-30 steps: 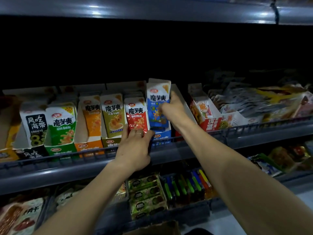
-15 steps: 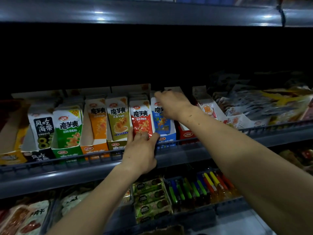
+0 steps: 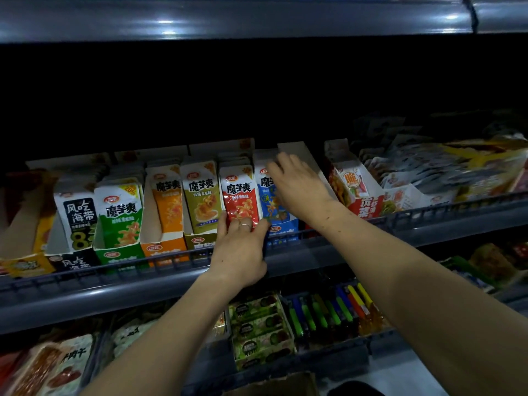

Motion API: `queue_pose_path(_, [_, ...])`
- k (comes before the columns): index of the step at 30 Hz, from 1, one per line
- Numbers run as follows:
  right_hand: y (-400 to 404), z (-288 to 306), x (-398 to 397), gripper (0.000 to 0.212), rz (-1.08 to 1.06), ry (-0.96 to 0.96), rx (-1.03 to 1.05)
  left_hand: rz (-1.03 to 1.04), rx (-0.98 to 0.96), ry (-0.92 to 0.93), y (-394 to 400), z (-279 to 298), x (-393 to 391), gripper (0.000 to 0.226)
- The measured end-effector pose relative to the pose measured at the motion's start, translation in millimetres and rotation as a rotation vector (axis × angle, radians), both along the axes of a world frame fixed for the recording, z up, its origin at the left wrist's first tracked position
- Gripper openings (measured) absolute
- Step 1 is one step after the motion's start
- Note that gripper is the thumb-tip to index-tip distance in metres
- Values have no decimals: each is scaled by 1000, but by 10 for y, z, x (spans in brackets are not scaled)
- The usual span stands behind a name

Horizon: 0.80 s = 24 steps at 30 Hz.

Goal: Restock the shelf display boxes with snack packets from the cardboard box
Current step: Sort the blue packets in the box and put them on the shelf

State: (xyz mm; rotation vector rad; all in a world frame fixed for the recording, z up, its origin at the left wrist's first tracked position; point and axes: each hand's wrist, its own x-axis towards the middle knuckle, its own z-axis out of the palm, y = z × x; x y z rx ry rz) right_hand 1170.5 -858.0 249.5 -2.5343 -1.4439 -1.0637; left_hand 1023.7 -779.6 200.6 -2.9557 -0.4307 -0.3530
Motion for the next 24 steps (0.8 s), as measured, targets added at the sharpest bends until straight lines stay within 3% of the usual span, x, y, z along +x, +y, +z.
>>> queue_pose_path(3, [-98,9,-89,54,51,224,29,1,2,18,4,-1,-11,82])
queue_pose_path(8, [-337,-56,-341,12,102,562,105,-24,-88,-19,-11,35,-58,82])
queue_pose_path(13, [-675,-313,-696,12,157,761,64,-171,-163,-458,-114,0,-424,56])
queue_pose_path(15, [-784,-480,-840,11,165,842,61,-183,-310,-500,-155,-135,-683,38])
queue_pose_path(18, [-875,-858,-1066,7,168,913,-31,-177,-546,-339,-152,-509,-1022,23])
queue_pose_path(24, [-929,-1937,-1423,7,98,1107,-222,-56,-724,179,-152,-1361,-1503,12])
